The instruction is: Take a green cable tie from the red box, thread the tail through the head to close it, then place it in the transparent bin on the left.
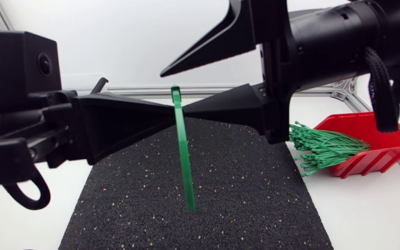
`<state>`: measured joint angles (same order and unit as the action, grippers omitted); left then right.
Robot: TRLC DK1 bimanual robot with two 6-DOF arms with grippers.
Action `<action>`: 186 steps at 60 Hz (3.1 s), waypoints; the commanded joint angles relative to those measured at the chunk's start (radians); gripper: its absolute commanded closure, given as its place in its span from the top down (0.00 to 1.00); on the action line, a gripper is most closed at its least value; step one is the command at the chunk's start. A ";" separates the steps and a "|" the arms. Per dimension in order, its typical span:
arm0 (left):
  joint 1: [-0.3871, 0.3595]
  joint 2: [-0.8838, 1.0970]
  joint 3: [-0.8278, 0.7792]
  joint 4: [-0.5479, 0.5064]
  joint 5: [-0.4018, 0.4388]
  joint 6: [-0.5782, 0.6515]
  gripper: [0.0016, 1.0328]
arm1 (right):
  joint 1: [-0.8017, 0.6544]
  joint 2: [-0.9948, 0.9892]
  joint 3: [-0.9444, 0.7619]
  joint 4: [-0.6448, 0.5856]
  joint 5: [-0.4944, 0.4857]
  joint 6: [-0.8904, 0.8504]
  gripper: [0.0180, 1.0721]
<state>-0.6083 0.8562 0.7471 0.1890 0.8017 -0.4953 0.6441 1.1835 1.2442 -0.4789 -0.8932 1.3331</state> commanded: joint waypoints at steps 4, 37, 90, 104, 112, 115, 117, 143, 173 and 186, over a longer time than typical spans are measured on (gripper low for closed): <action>-0.005 0.015 0.043 -0.045 -0.027 0.032 0.03 | -0.080 0.001 -0.015 -0.013 -0.003 -0.032 0.74; 0.007 -0.002 0.189 -0.491 -0.389 0.274 0.03 | -0.095 -0.018 -0.078 -0.205 0.444 -0.281 0.95; 0.814 0.305 0.383 -0.356 -0.630 0.710 0.03 | -0.169 -0.191 -0.295 -0.274 1.257 -0.870 0.95; 0.855 0.552 0.462 -0.100 -0.734 0.730 0.03 | -0.173 -0.232 -0.318 -0.250 1.274 -0.897 0.95; 0.857 0.699 0.551 -0.059 -0.780 0.729 0.03 | -0.156 -0.242 -0.327 -0.242 1.287 -0.902 0.95; 0.857 0.744 0.575 -0.037 -0.802 0.729 0.03 | -0.144 -0.246 -0.331 -0.240 1.295 -0.900 0.95; 0.857 0.764 0.586 -0.033 -0.803 0.729 0.03 | -0.136 -0.248 -0.335 -0.240 1.304 -0.900 0.95; 0.835 0.800 0.523 -0.022 -0.840 0.742 0.97 | -0.112 -0.297 -0.382 -0.219 1.320 -0.937 0.95; 0.731 0.520 0.175 0.059 -0.837 0.742 0.97 | -0.304 -0.404 -0.508 -0.084 1.277 -1.091 0.95; 0.702 0.371 0.017 0.110 -0.837 0.722 0.97 | -0.343 -0.476 -0.582 -0.026 1.277 -1.128 0.95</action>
<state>0.1024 1.2850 0.8257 0.2722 -0.0349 0.2329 0.3180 0.7319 0.7090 -0.5259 0.3862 0.2363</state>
